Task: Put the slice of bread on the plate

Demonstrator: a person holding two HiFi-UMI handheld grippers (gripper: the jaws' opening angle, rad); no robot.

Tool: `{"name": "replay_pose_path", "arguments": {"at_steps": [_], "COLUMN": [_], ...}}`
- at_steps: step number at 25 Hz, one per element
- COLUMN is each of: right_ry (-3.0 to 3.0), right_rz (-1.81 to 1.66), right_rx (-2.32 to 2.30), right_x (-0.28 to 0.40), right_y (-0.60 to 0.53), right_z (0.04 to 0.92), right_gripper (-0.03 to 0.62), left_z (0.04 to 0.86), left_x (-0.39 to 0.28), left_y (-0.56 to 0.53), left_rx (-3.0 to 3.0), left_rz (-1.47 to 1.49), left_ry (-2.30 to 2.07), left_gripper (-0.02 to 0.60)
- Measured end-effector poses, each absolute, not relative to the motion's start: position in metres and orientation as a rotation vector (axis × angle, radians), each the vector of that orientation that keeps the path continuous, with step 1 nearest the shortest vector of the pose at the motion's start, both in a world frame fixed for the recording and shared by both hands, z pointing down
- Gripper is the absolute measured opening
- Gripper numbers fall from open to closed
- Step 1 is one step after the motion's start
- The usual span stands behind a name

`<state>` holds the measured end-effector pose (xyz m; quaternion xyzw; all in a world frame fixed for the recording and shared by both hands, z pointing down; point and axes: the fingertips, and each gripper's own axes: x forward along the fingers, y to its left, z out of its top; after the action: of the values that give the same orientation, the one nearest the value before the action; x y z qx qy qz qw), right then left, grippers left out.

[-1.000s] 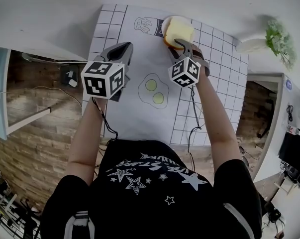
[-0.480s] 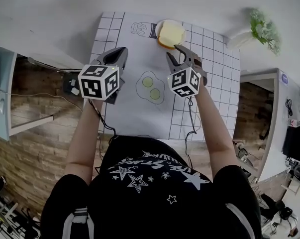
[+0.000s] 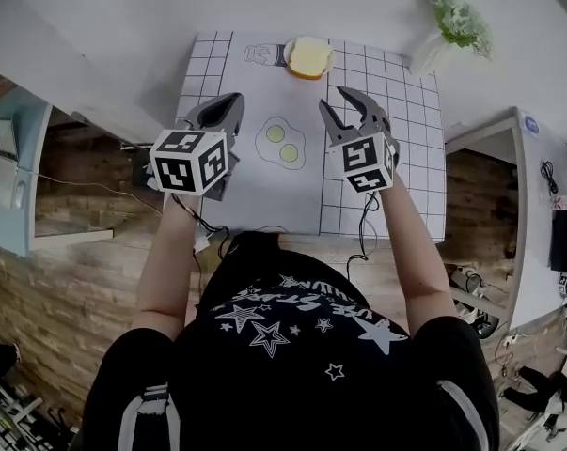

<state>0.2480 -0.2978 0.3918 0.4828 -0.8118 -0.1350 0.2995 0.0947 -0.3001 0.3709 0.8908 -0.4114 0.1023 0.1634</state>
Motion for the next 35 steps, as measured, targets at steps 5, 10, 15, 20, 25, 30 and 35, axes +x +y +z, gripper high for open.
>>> {"name": "replay_pose_path", "arguments": {"at_steps": [5, 10, 15, 20, 25, 30, 35], "right_ry": [-2.282, -2.38, -2.399, -2.352, -2.344, -2.349, -2.368], "right_rz": [-0.293, -0.188, -0.059, 0.04, 0.064, 0.065, 0.016], "right_rx": [1.307, 1.381, 1.473, 1.558, 1.611, 1.657, 1.71], "right_x": [0.25, 0.258, 0.28, 0.295, 0.27, 0.225, 0.174], "right_y": [-0.243, -0.205, -0.185, -0.175, -0.174, -0.168, -0.165], "right_z": [0.371, 0.363, 0.376, 0.39, 0.382, 0.365, 0.345], "right_gripper": [0.158, 0.142, 0.086, 0.072, 0.046, 0.037, 0.028], "left_z": [0.351, 0.355, 0.358, 0.369, 0.369, 0.368, 0.362], "left_x": [0.104, 0.103, 0.103, 0.103, 0.078, 0.027, -0.023], "left_y": [-0.252, -0.215, -0.192, -0.185, -0.184, -0.183, -0.19], "left_rx": [2.588, 2.6, 2.607, 2.637, 2.654, 2.658, 2.675], "left_rz": [0.269, 0.309, 0.311, 0.333, 0.294, 0.297, 0.262], "left_ry": [-1.177, -1.176, -1.156, -1.097, -1.043, -1.014, -1.021], "left_gripper": [0.009, 0.009, 0.008, 0.009, 0.009, 0.008, 0.009]}}
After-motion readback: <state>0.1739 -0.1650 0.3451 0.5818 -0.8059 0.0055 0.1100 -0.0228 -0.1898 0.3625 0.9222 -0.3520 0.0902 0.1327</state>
